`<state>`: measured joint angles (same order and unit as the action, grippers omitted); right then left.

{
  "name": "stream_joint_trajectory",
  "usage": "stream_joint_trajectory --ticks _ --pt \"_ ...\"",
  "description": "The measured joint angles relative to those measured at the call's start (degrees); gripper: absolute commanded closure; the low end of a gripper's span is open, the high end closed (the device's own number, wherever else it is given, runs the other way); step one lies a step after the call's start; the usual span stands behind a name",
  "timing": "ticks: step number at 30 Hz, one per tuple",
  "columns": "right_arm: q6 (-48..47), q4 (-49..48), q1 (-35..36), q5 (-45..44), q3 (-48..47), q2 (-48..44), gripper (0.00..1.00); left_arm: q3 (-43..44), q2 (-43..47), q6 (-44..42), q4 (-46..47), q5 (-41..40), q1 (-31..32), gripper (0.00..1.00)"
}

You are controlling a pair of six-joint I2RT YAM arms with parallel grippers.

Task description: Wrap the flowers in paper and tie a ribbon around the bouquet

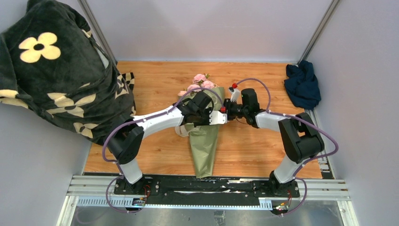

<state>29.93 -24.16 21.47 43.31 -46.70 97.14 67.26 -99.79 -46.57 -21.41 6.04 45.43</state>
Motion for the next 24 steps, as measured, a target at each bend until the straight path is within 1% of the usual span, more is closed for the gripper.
stream_joint_trajectory --ticks 3,7,10,11,13,15,17,19,21,24 --pt "-1.5 0.1 0.0 0.1 2.9 -4.8 0.84 0.9 2.1 1.2 -2.3 1.0 0.0 1.0" --pt "-6.3 3.5 0.4 -1.8 6.5 -17.7 0.84 1.7 4.9 3.6 -2.9 1.6 -0.2 1.0" --pt "-11.9 6.8 2.4 -6.4 6.5 -28.7 0.86 2.6 4.1 5.8 -2.8 2.4 -1.2 1.0" --pt "-13.5 7.5 3.5 -9.5 6.6 -31.0 0.88 3.5 3.0 6.5 -3.3 5.0 -1.9 1.0" --pt "-14.6 7.2 4.9 -13.0 8.3 -33.3 0.93 5.1 1.7 8.2 -4.0 6.4 -3.6 1.0" --pt "-13.4 3.4 8.1 -14.3 11.8 -32.8 0.97 7.8 -0.7 10.8 -4.6 8.0 -6.1 1.0" --pt "-11.0 -2.5 14.1 -13.9 15.4 -29.3 1.0 9.9 -3.7 12.9 -4.4 9.1 -8.2 1.0" --pt "-8.3 -8.3 18.8 -13.7 18.0 -24.3 1.0 10.5 -5.4 14.4 -4.5 10.0 -9.4 1.0" --pt "-6.3 -13.9 20.8 -14.3 20.1 -19.9 1.0 10.5 -6.2 15.8 -5.2 11.1 -9.8 1.0" --pt "-3.5 -21.0 21.1 -17.4 22.8 -14.6 1.0 10.5 -5.9 17.7 -5.5 12.7 -9.9 1.0"
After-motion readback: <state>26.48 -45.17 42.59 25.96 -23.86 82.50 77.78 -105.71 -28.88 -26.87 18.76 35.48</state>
